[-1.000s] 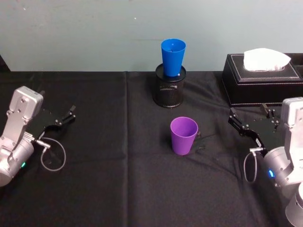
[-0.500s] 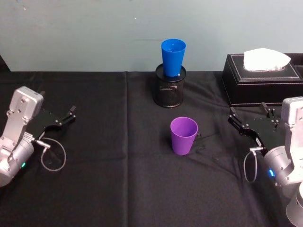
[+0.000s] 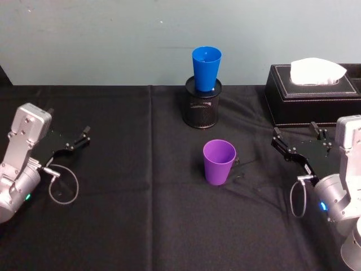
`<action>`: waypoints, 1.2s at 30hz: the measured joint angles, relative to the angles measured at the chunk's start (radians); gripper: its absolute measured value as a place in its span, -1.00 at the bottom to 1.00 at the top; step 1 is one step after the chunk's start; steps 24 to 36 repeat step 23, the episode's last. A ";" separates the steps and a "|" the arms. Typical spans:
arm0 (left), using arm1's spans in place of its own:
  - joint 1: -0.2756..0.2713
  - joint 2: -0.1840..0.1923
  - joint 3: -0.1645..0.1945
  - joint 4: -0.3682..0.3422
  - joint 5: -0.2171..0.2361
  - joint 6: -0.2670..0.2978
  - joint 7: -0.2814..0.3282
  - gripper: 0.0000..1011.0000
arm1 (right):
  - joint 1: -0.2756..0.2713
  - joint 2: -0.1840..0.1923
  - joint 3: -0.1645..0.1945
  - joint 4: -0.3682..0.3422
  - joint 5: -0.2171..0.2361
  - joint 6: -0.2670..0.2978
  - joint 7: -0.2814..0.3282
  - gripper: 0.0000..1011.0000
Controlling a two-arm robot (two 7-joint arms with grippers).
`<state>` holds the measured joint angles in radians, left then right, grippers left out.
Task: Pick up one cup with a gripper and tap it against the other cup.
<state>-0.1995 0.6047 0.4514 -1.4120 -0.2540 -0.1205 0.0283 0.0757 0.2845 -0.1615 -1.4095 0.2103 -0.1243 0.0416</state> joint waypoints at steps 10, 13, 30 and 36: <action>0.000 0.000 0.000 0.000 0.000 0.000 0.000 0.99 | 0.000 0.001 0.000 -0.001 0.001 0.000 0.001 0.98; 0.000 0.000 0.000 0.000 0.000 0.000 0.000 0.99 | 0.000 0.001 0.000 -0.001 0.001 0.000 0.001 0.98; 0.000 0.000 0.000 0.000 0.000 0.000 0.000 0.99 | 0.000 0.001 0.000 -0.001 0.001 0.000 0.002 0.98; 0.000 0.000 0.000 0.000 0.000 0.000 0.000 0.99 | 0.000 0.001 0.000 -0.001 0.001 0.000 0.002 0.98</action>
